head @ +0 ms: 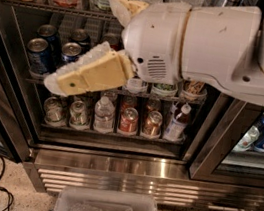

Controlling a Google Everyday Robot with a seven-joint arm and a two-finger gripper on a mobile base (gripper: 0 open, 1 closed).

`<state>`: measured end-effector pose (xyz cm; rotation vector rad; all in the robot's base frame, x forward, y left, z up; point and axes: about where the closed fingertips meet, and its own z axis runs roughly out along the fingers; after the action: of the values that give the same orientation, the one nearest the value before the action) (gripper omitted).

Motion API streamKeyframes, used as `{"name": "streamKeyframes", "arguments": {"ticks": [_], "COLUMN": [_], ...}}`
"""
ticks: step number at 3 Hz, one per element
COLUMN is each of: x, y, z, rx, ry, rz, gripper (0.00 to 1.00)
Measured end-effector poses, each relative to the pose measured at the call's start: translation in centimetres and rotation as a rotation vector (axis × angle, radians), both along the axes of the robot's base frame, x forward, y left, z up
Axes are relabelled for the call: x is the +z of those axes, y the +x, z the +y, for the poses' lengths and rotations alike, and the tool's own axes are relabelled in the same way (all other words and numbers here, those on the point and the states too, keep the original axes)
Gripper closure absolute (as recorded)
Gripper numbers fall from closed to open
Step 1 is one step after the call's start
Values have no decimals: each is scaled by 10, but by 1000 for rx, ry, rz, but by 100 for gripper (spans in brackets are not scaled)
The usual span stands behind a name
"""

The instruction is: Pick orange can from top shelf of fridge

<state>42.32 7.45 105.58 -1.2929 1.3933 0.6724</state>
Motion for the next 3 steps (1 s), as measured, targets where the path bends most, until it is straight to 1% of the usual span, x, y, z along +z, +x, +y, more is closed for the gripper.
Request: {"name": "streamKeyframes", "arguments": {"ticks": [1, 2, 3], "x": [11, 11, 8], "y": [-7, -7, -26], "z": [9, 9, 26], "rx": [14, 14, 10], "ry": [33, 33, -5], "rz": [9, 9, 6], "gripper": [0, 0, 0]}}
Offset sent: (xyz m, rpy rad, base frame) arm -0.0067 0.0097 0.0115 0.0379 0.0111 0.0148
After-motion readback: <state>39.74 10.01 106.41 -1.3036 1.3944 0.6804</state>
